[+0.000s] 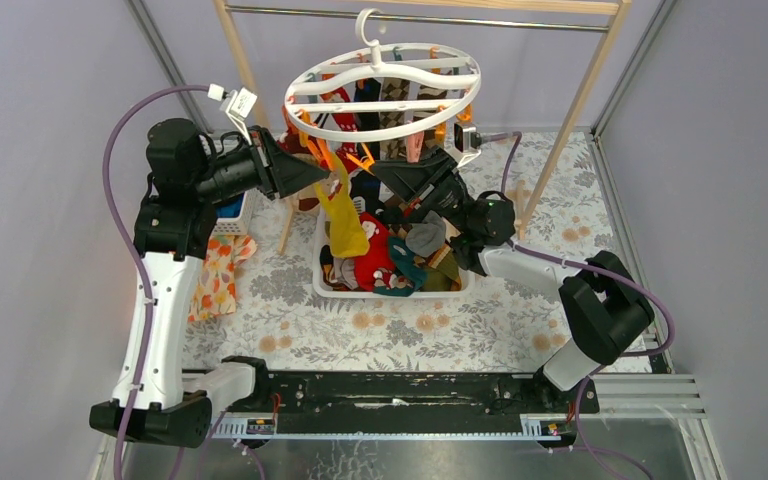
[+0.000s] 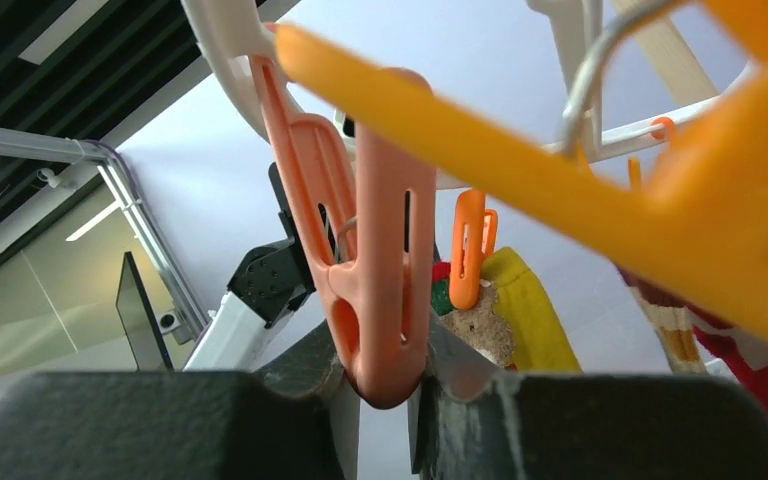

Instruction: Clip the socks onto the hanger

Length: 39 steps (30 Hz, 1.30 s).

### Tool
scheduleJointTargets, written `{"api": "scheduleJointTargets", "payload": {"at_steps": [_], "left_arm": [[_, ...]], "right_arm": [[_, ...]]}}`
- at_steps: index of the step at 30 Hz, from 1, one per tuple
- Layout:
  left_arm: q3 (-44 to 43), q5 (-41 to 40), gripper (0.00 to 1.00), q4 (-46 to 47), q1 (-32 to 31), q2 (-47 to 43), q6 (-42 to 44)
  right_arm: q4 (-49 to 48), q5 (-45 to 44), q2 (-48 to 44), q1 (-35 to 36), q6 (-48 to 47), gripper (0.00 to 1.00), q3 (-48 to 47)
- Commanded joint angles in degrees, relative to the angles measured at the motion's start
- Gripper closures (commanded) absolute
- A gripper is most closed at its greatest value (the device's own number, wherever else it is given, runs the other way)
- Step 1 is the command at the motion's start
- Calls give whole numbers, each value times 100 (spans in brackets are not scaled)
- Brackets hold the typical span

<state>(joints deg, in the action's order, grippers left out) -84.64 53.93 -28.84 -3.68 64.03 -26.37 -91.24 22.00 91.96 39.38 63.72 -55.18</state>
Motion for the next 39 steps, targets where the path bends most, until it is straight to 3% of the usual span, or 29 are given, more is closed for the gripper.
{"api": "scheduleJointTargets", "payload": {"at_steps": [1,5,9,15,23,39], "left_arm": [[-343,-388,66,-305,20,12,238],[-691,-1015,39,-873,21,65,526],[-943,-1376,25,-1265,19,-40,636],[-856,-653,25,-1081,1,-102,52],[-885,-309,26,-347,-411,236,-695],[-941,-846,29,142,-572,676,-936]], "right_arm": [[-665,-118,-235,43,-109,82,-126],[-310,-456,-379,163,-597,92,60],[503,-1203,-744,545,-1795,95,276],[1474,-2659,-1066,1321,-3610,95,211],[1778,-3440,-841,1923,-4851,97,-215],[1996,-3582,-484,2192,-5502,97,-593]]}}
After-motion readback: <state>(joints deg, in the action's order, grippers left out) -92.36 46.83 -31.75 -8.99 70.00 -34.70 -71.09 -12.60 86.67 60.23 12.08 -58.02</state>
